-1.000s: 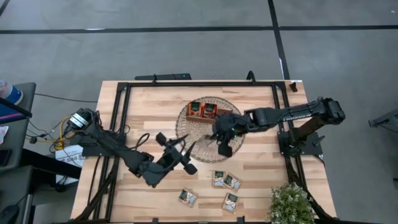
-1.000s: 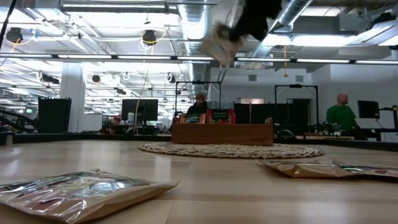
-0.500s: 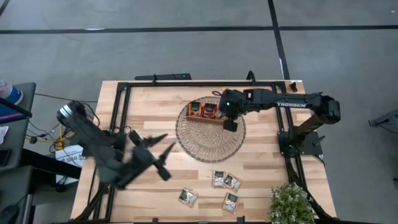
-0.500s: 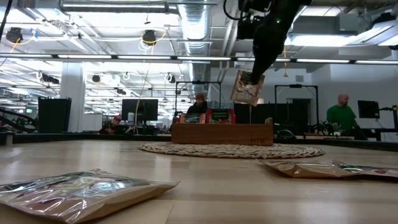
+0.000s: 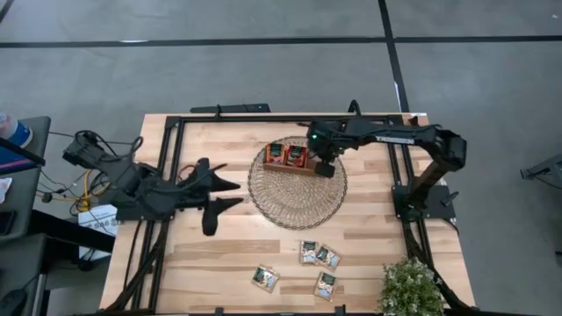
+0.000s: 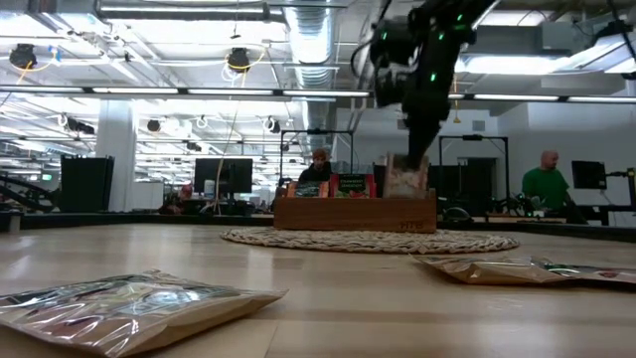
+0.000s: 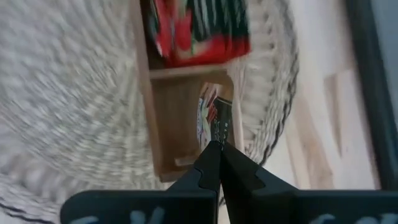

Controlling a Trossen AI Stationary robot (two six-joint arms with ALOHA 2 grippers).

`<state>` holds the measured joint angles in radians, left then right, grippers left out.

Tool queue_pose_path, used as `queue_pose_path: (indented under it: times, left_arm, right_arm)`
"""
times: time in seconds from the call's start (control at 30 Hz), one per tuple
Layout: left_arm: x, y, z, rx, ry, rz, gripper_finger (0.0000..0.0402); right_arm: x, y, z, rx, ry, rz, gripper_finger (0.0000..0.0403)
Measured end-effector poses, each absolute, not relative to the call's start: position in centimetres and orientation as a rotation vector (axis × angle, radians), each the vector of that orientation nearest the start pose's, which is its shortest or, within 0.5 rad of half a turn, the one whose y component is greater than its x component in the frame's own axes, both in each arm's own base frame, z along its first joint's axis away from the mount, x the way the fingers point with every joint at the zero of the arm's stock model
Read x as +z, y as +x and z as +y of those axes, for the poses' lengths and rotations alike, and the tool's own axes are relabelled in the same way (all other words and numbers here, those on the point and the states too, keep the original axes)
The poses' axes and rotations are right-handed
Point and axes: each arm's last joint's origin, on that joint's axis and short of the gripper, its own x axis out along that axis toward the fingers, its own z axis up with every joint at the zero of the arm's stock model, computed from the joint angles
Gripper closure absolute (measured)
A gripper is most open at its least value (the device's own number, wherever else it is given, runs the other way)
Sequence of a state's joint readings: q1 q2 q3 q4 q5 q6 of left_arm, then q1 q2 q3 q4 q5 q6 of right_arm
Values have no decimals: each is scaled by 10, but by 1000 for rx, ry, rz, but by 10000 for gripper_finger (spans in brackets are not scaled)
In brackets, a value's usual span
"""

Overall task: Pick & Place Tea
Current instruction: Put the brown tea bag into the right section of the wooden organizer

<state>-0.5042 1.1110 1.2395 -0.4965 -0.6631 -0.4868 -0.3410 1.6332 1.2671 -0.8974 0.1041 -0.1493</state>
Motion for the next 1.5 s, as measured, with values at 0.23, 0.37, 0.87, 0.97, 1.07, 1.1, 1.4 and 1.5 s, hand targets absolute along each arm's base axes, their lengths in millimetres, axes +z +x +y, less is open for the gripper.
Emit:
queue_pose_path:
  times: [0.23,0.37,0.87,0.97,1.07,1.1,1.4,1.5]
  left_arm:
    - [393,211,-82,282,-295,288,229]
    - [392,212,-82,295,-284,286,229]
    - [388,216,-84,299,-241,315,229]
    - [388,216,-84,303,-240,314,229]
    - [388,216,-83,335,-238,304,229]
    - [387,216,-83,339,-238,307,229]
    - [376,217,-82,363,-257,395,229]
    - [372,220,-80,349,-261,433,229]
  right_arm:
    - [218,302,-123,-284,-16,1395,403]
    - [217,301,-129,-289,-28,1392,403]
    - [220,301,-126,-257,-49,1387,383]
    - [220,302,-124,-252,-53,1387,359]
    - [220,302,-125,-254,-53,1386,336]
    - [220,302,-125,-254,-52,1387,331]
    - [249,296,-115,-259,-50,1373,315]
    - [274,294,-105,-278,-33,1309,315]
